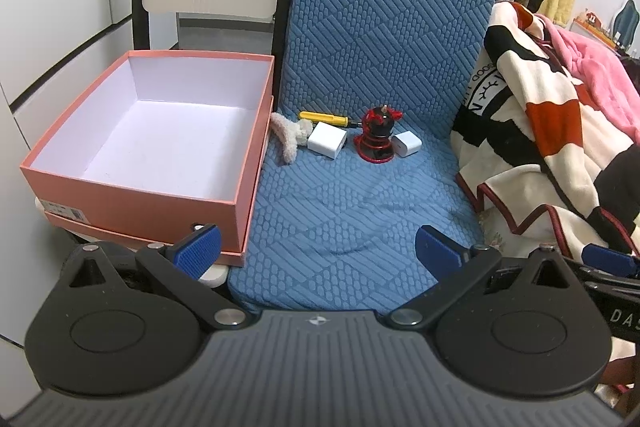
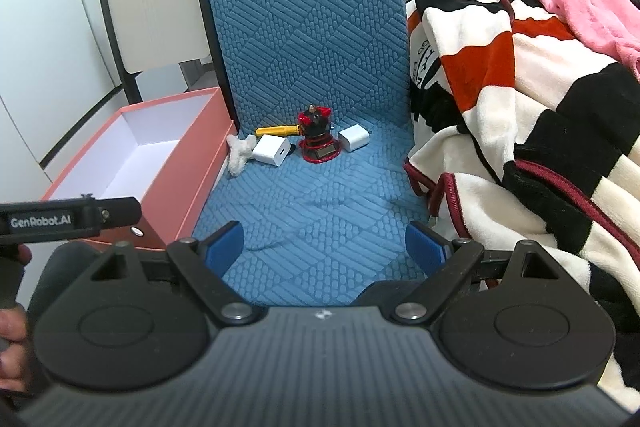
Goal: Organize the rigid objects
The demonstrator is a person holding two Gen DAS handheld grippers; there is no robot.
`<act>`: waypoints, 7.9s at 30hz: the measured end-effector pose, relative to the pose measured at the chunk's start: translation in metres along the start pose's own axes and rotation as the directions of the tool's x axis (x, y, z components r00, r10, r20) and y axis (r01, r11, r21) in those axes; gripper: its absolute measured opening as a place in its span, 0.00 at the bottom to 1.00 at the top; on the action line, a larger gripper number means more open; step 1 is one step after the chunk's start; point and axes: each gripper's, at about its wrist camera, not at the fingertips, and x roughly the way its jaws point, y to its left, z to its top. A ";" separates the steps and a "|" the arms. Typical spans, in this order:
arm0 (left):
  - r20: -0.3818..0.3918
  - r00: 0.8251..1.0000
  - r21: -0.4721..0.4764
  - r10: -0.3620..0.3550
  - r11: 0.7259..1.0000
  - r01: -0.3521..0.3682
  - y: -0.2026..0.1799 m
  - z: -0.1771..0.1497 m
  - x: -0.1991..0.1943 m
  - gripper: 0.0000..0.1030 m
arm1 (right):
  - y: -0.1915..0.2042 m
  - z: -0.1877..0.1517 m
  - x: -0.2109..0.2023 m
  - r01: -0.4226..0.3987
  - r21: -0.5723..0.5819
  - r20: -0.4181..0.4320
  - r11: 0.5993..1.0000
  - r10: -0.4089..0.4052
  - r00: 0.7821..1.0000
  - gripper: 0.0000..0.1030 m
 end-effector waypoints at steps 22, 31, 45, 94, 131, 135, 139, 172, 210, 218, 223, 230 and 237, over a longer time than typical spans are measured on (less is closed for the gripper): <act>-0.003 1.000 0.000 -0.004 1.000 0.004 -0.004 0.002 0.007 1.00 | 0.001 0.003 0.002 -0.031 0.012 0.003 0.999 0.031 1.000 0.87; 0.003 1.000 -0.001 0.008 1.000 -0.008 -0.002 0.001 0.010 1.00 | 0.000 0.000 0.004 -0.030 0.013 -0.011 0.999 0.030 0.999 0.87; -0.013 0.999 0.028 -0.032 0.999 0.033 -0.006 0.002 0.021 1.00 | 0.000 -0.001 0.009 -0.022 0.010 -0.014 1.000 0.022 1.000 0.87; 0.089 0.982 0.175 0.166 0.968 -0.179 -0.035 0.018 0.263 0.62 | -0.026 0.064 0.226 -0.072 0.183 0.018 0.980 0.070 0.997 0.67; -0.017 0.970 0.159 0.244 0.958 -0.238 -0.004 0.052 0.347 0.15 | 0.015 0.109 0.344 0.015 -0.028 -0.119 1.000 -0.018 0.993 0.65; -0.021 0.975 0.149 0.220 0.965 -0.214 -0.003 0.051 0.342 0.15 | 0.021 0.108 0.349 0.020 -0.062 -0.114 0.998 -0.027 0.993 0.65; -0.016 0.982 0.150 0.191 0.971 -0.186 -0.005 0.050 0.334 0.15 | 0.021 0.109 0.349 0.015 -0.061 -0.103 0.998 -0.021 0.994 0.58; -0.074 0.996 0.017 -0.043 0.999 0.045 -0.003 -0.010 0.238 0.14 | 0.020 0.051 0.238 0.060 -0.030 -0.103 0.998 -0.063 0.993 0.40; -0.168 0.974 -0.097 -0.148 0.986 0.133 0.018 -0.019 0.240 0.65 | 0.014 0.047 0.287 0.066 0.077 -0.194 0.995 -0.050 0.980 0.62; -0.155 0.975 -0.117 -0.159 0.983 0.141 0.021 -0.013 0.241 0.65 | 0.009 0.050 0.273 0.083 0.119 -0.176 0.989 -0.061 0.983 0.59; -0.154 0.974 -0.116 -0.167 0.982 0.150 0.018 -0.013 0.247 0.65 | 0.006 0.049 0.257 0.095 0.120 -0.184 0.988 -0.072 0.980 0.59; -0.173 0.968 -0.124 -0.181 0.979 0.161 0.013 -0.014 0.264 0.63 | 0.000 0.043 0.237 0.161 0.144 -0.182 0.976 -0.134 0.974 0.59; -0.154 0.971 -0.146 -0.181 0.976 0.159 0.017 -0.017 0.259 0.52 | 0.007 0.036 0.216 0.137 0.146 -0.166 0.980 -0.112 0.980 0.59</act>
